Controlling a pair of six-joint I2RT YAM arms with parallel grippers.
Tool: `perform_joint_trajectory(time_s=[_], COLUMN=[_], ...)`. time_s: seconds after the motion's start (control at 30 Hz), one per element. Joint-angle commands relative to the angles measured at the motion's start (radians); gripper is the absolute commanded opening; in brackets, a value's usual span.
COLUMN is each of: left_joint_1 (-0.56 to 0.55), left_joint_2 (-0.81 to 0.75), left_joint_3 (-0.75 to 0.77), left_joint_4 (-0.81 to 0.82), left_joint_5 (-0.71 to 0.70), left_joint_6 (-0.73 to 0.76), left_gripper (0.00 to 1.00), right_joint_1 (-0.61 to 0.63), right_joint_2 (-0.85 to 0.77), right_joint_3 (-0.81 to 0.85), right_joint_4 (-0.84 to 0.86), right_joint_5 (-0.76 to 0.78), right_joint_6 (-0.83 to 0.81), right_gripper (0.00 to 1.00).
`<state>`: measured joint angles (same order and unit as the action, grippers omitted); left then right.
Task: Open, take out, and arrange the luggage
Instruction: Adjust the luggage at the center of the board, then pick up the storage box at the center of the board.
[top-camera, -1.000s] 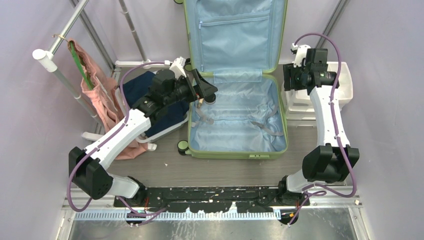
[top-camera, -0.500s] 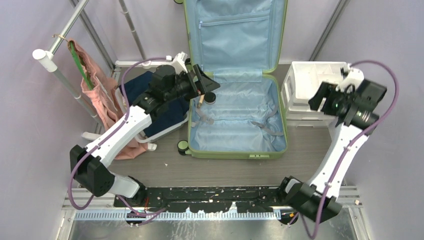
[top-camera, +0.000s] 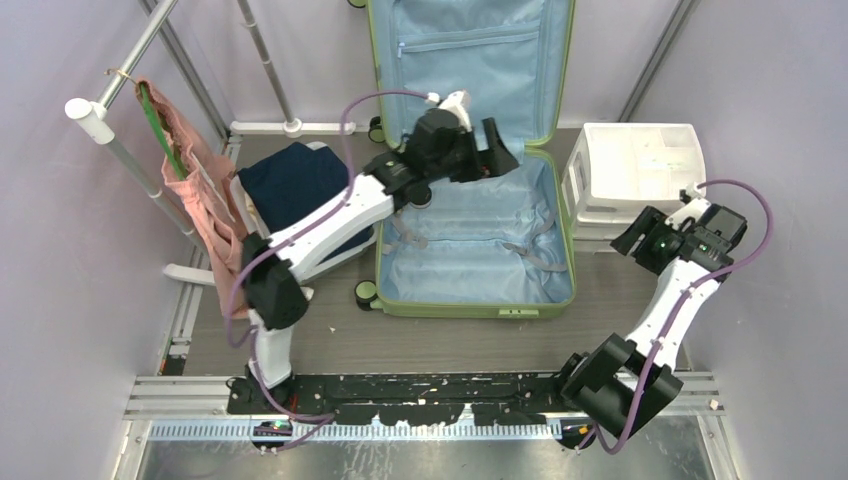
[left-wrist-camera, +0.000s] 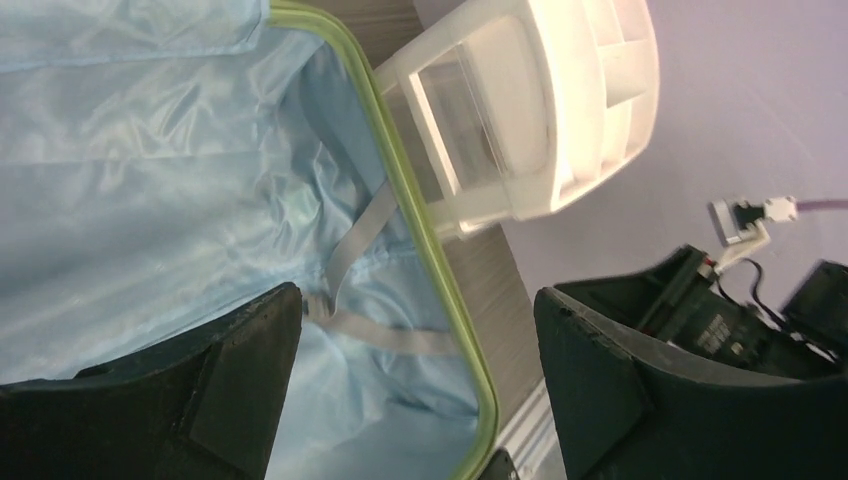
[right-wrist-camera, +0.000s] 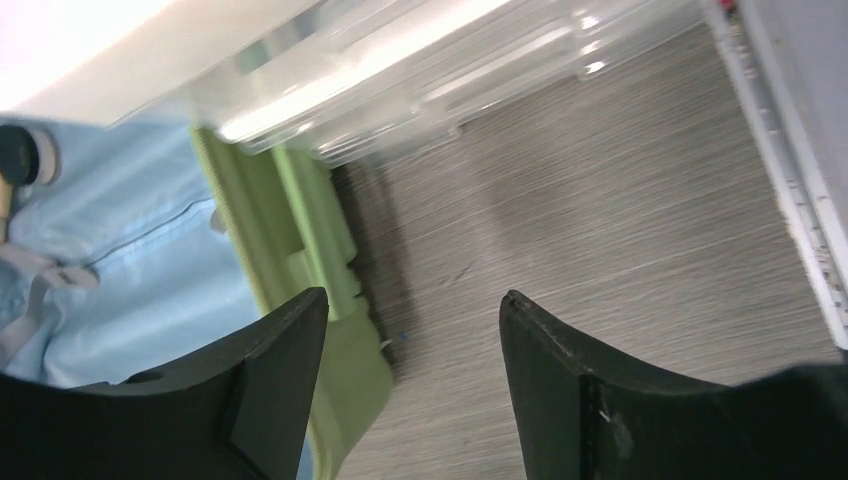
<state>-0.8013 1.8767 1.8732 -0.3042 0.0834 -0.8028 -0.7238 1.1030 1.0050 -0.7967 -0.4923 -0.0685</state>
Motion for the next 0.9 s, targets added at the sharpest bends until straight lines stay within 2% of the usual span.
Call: perform_joint_trajectory(time_s=[0.0, 0.1, 0.2, 0.33, 0.53, 0.67, 0.7, 0.8, 0.87], left_joint_1=[-0.071, -0.114, -0.143, -0.163, -0.176, -0.174, -0.173, -0.158, -0.143], left_joint_2=[0.176, 0.322, 0.425, 0.471, 0.495, 0.441, 0.410, 0.298, 0.220], left_joint_3=[0.296, 0.519, 0.630, 0.643, 0.614, 0.517, 0.463, 0.276, 0.147], left_joint_4=[-0.143, -0.195, -0.148, -0.028, 0.082, 0.144, 0.171, 0.282, 0.355], left_joint_5=[-0.198, -0.247, -0.265, -0.249, -0.182, -0.128, -0.123, -0.091, -0.053], left_joint_6=[0.023, 0.024, 0.009, -0.040, -0.081, -0.061, -0.052, -0.022, -0.004], left_gripper=[0.86, 0.86, 0.86, 0.86, 0.86, 0.85, 0.85, 0.85, 0.85], right_joint_1=[-0.074, -0.090, -0.091, -0.090, -0.090, -0.090, -0.090, -0.086, -0.056], right_joint_2=[0.052, 0.102, 0.151, 0.183, 0.215, 0.272, 0.299, 0.380, 0.416], right_joint_3=[0.009, 0.024, 0.046, 0.077, 0.213, 0.430, 0.504, 0.749, 0.870], right_joint_4=[0.105, 0.082, 0.056, 0.027, -0.146, -0.427, -0.579, -0.835, -0.937], right_joint_5=[-0.011, -0.038, -0.066, -0.125, -0.234, -0.269, -0.296, -0.334, -0.310], right_joint_6=[-0.032, -0.093, -0.126, -0.159, -0.363, -0.610, -0.707, -0.916, -1.002], right_gripper=[0.69, 0.67, 0.65, 0.64, 0.71, 0.75, 0.76, 0.81, 0.88])
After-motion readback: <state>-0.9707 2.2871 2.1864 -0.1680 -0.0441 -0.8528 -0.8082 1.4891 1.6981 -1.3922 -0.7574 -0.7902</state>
